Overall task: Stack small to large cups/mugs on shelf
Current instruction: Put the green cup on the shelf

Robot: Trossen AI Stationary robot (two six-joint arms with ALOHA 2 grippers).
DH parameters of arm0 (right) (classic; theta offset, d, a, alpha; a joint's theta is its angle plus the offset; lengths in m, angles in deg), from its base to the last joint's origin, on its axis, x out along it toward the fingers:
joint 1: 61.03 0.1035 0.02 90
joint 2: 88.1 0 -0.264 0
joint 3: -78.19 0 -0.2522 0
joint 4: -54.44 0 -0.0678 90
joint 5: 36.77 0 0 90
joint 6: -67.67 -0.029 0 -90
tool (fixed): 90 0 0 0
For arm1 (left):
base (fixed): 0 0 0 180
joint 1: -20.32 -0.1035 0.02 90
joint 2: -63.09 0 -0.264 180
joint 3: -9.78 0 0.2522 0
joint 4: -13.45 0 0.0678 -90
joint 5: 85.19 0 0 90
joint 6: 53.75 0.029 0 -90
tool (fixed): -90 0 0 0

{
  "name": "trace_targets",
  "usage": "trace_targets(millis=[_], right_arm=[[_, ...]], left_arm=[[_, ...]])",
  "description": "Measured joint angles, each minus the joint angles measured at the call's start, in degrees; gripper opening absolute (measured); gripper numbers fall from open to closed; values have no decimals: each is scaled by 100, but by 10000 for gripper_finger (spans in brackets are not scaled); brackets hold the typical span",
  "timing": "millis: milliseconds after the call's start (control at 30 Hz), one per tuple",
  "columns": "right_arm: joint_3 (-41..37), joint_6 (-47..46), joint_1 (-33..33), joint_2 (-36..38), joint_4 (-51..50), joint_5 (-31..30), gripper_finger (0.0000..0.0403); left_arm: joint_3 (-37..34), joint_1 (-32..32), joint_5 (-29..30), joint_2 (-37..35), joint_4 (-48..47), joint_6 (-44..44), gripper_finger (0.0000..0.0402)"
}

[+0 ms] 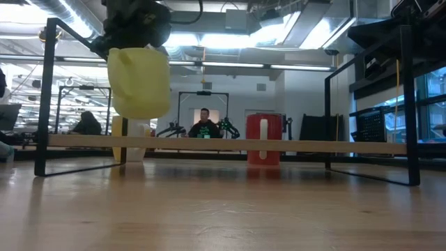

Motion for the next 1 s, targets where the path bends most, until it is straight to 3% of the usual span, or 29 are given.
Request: trace_targets(millis=[300,633,1000], right_arm=[[1,0,0,0,2,-1,20],[1,-1,0,1,2,0,20],[1,-2,1,0,2,1,20]], left_arm=[[0,0,0,1,18,2,27],[0,0,-1,26,181,8,28],[-2,109,-41,292,313,-31,70]])
